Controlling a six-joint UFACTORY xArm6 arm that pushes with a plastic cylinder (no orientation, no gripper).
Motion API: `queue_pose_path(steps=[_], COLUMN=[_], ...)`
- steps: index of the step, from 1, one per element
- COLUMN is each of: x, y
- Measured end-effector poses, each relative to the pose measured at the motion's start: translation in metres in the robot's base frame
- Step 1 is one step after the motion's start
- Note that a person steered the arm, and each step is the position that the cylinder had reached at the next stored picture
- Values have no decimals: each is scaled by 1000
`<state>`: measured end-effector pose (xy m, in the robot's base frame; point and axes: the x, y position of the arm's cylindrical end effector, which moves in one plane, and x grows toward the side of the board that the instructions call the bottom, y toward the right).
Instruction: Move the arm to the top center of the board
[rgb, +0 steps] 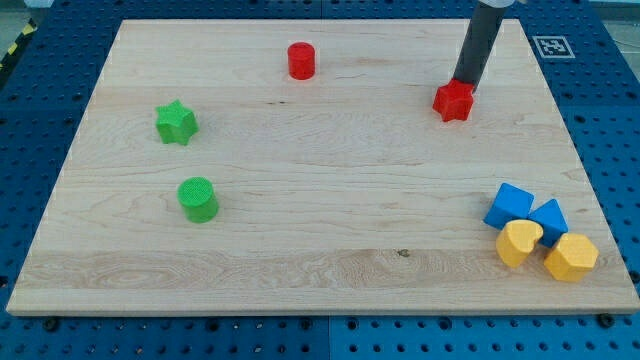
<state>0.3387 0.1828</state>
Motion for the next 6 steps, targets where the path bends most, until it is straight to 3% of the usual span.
queue_pose_path(steps=[2, 4, 6], x=[6, 7, 42], y=[2, -39, -35])
